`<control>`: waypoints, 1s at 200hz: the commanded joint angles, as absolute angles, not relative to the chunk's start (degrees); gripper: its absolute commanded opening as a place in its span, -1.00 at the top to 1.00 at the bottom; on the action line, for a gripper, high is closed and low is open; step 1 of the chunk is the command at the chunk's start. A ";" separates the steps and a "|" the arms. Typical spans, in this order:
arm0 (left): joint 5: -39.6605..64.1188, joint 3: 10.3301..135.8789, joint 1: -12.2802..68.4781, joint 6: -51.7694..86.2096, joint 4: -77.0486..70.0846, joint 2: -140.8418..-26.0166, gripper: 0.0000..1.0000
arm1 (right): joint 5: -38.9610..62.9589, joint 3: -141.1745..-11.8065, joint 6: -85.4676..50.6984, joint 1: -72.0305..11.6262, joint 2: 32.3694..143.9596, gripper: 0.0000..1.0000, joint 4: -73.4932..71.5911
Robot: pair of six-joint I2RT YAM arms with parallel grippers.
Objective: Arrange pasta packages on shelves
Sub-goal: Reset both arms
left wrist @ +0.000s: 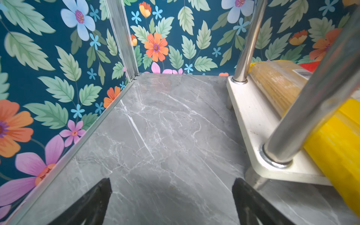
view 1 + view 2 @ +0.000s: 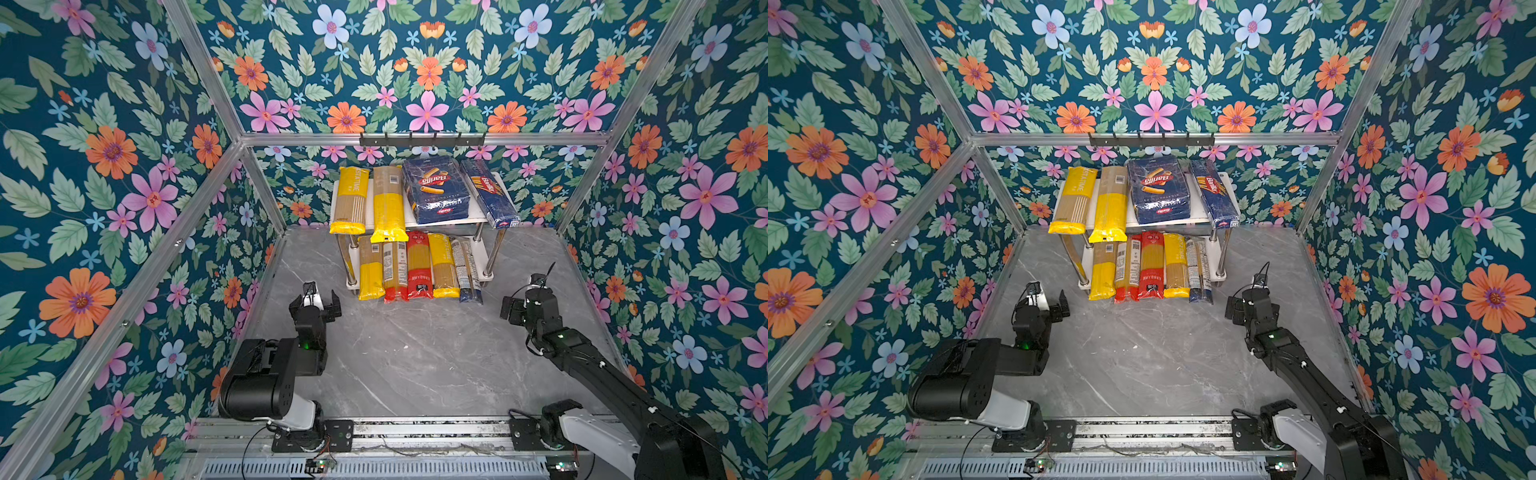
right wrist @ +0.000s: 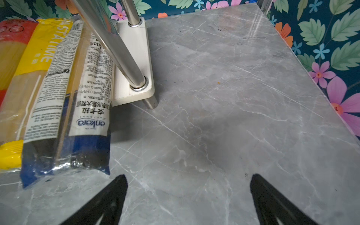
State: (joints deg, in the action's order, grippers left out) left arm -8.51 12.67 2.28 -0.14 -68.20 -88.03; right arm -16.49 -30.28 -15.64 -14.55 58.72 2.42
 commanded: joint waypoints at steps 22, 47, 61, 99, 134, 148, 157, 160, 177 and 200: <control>-2.92 13.89 1.86 -1.37 -76.61 -92.50 -0.99 | -19.14 -27.89 -11.32 -12.84 59.11 -0.99 -7.30; -1.22 15.05 1.05 -0.97 -74.21 -92.46 -0.99 | -17.63 -25.08 -10.53 -10.15 58.28 -0.99 -12.83; 0.13 15.82 0.58 -0.88 -72.94 -92.55 -0.99 | -16.21 -23.54 -10.75 -8.26 58.72 -0.99 -16.11; 2.35 16.33 -0.52 -0.13 -72.03 -92.66 -0.99 | -10.93 -23.93 -11.08 -4.41 62.73 -0.99 -18.84; 2.74 16.35 -0.72 0.00 -71.94 -92.64 -1.00 | -11.21 -21.07 -8.46 -4.22 67.07 -0.99 -28.41; 0.25 16.51 -0.79 0.60 -71.66 -92.62 -1.00 | -11.36 -20.39 -6.61 -4.17 68.66 -0.99 -31.31; -0.34 16.35 -0.79 0.62 -71.87 -92.63 -1.00 | -11.08 -19.75 -5.76 -4.14 68.73 -0.99 -32.98; -0.43 16.41 -0.79 0.62 -71.81 -92.57 -1.00 | -11.09 -19.51 -5.53 -4.09 68.80 -0.99 -33.32; -0.53 16.43 -0.78 0.62 -71.80 -92.55 -1.00 | -10.64 -17.57 -3.90 -4.05 69.47 -0.99 -38.24; -0.52 16.43 -0.78 0.62 -71.80 -92.56 -0.99 | -9.20 -17.23 -2.83 -3.35 70.93 -0.99 -40.50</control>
